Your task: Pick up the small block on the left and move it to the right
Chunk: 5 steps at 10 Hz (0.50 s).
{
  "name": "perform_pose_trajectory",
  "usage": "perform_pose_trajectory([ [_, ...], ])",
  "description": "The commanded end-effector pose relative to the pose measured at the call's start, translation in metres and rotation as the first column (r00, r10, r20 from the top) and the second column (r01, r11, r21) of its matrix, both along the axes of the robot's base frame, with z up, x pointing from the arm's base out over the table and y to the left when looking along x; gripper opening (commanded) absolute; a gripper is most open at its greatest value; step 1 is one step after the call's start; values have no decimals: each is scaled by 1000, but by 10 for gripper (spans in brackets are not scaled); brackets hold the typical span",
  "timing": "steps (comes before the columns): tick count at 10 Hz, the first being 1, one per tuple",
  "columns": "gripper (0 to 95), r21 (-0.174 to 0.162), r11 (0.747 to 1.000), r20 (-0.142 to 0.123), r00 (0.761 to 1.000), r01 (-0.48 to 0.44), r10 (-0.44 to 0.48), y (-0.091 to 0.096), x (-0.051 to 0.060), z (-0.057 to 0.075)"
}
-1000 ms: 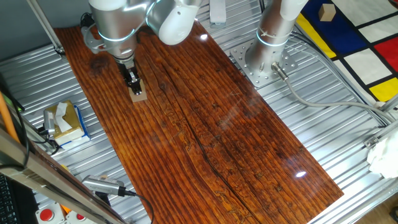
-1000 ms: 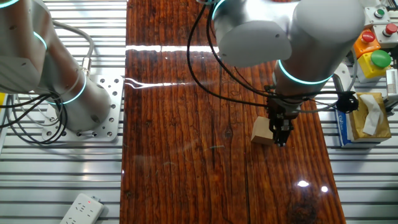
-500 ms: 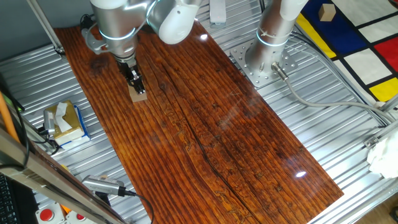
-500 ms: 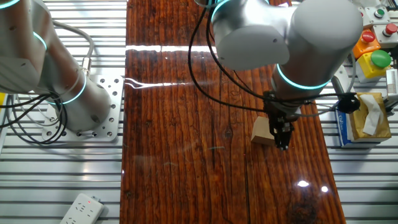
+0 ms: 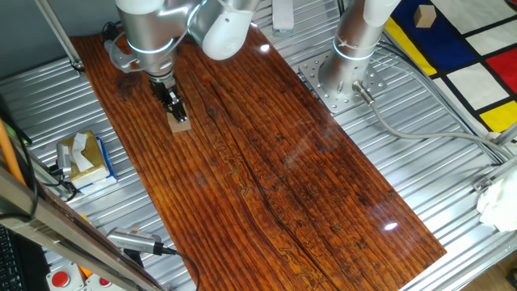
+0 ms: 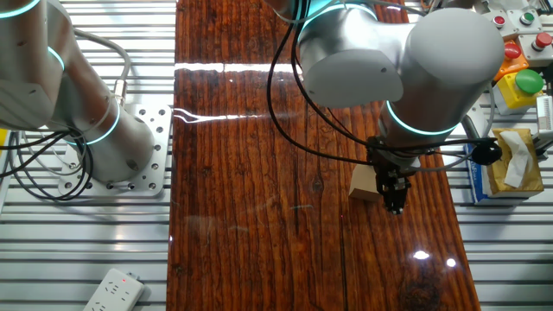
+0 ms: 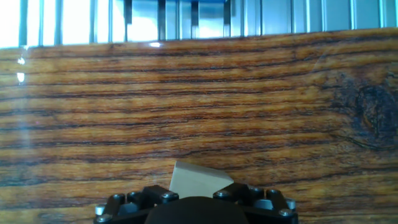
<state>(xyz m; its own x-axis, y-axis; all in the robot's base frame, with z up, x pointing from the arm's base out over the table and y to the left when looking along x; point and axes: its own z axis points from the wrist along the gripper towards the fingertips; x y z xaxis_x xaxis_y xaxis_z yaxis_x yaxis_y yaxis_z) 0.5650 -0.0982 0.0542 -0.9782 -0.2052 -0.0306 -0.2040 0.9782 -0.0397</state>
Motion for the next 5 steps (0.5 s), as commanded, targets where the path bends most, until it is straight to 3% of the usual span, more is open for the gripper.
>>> perform_pose_trajectory([
  [1,950,-2,1000,-2,1000,3,-3,0,0,0],
  [5,950,9,1000,2,1000,29,-29,4,3,-4],
])
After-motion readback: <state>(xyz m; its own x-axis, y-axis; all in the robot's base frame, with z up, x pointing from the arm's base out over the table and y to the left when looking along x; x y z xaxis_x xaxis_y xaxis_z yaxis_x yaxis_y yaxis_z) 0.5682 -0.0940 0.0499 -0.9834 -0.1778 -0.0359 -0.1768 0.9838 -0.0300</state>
